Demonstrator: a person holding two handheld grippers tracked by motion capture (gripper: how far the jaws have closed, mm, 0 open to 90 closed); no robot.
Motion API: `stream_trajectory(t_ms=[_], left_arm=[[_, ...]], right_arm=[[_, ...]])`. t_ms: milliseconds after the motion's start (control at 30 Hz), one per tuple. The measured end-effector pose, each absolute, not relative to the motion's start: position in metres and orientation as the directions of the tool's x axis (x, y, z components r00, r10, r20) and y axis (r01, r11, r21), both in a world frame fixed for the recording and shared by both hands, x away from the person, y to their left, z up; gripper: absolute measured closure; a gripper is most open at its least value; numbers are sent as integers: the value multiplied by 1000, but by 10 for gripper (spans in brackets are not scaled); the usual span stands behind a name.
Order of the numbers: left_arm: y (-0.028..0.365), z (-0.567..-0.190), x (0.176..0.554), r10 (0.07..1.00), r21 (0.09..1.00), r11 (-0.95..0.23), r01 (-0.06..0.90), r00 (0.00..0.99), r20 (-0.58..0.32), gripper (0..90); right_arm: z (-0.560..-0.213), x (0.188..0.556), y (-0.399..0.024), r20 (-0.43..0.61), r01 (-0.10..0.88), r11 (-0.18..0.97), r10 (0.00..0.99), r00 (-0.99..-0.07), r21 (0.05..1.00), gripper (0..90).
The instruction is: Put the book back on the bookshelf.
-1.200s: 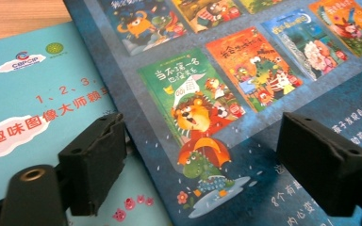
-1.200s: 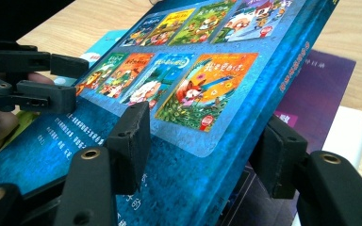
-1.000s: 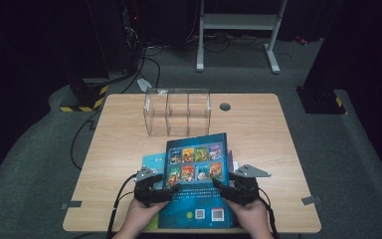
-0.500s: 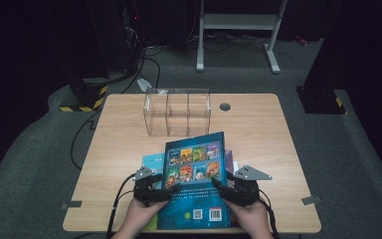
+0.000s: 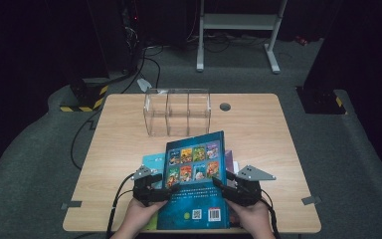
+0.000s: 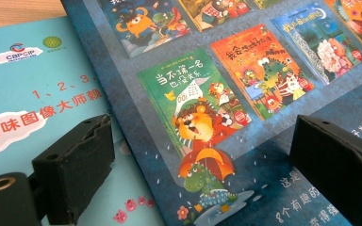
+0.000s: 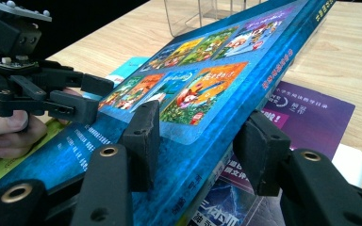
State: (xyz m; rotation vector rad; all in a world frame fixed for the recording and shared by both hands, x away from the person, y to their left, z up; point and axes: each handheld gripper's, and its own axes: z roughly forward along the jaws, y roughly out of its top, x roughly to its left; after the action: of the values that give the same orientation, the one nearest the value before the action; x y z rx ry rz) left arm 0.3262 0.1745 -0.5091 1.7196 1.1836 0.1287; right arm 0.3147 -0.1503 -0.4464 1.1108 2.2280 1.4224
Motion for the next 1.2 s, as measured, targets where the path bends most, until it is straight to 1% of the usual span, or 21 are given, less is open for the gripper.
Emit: stream_trajectory(t_ms=[67, 100, 133, 167, 233, 300, 567, 733, 767, 867, 933, 1000, 1133, 1200], left_arm=[[176, -509, 327, 743, 757, -10, 653, 511, -431, 70], [177, -508, 328, 733, 745, 10, 667, 502, -459, 67], [177, -508, 328, 733, 745, 10, 667, 502, -459, 60], [177, -509, 329, 718, 738, 28, 674, 501, -484, 59], [176, -509, 329, 713, 737, 36, 675, 500, -492, 55], [176, -509, 330, 697, 731, 39, 681, 506, -508, 26], [177, -509, 331, 674, 718, 53, 694, 506, -539, 17], [178, -507, 330, 669, 719, 47, 693, 513, -538, 56], [180, -505, 329, 673, 728, 38, 684, 521, -525, 71], [184, -502, 328, 678, 741, 36, 671, 528, -511, 155], [185, -495, 325, 691, 765, 39, 642, 536, -485, 183], [186, -494, 324, 693, 774, 27, 633, 546, -471, 200], [186, -487, 322, 702, 795, 25, 606, 556, -445, 207], [187, -484, 321, 704, 802, 35, 596, 555, -443, 244]], right_arm=[[-446, 314, -150, 160, 445, 222, 723, -672, 868, 530], [-445, 313, -150, 148, 429, 225, 719, -679, 875, 530], [-445, 313, -150, 148, 429, 225, 719, -679, 875, 530], [-443, 311, -149, 134, 411, 230, 715, -687, 882, 530], [-443, 310, -149, 129, 405, 231, 714, -688, 885, 530], [-442, 308, -147, 115, 385, 235, 706, -699, 892, 530], [-441, 307, -146, 105, 367, 239, 695, -711, 899, 530], [-441, 308, -146, 114, 378, 238, 697, -708, 895, 529], [-442, 309, -147, 124, 392, 236, 700, -703, 889, 530], [-443, 310, -149, 130, 401, 234, 704, -698, 885, 529], [-442, 310, -150, 129, 398, 230, 707, -696, 888, 528], [-441, 310, -150, 131, 400, 228, 709, -693, 888, 528], [-437, 309, -150, 123, 392, 225, 714, -690, 892, 529], [-434, 308, -150, 123, 388, 219, 716, -688, 895, 540]])
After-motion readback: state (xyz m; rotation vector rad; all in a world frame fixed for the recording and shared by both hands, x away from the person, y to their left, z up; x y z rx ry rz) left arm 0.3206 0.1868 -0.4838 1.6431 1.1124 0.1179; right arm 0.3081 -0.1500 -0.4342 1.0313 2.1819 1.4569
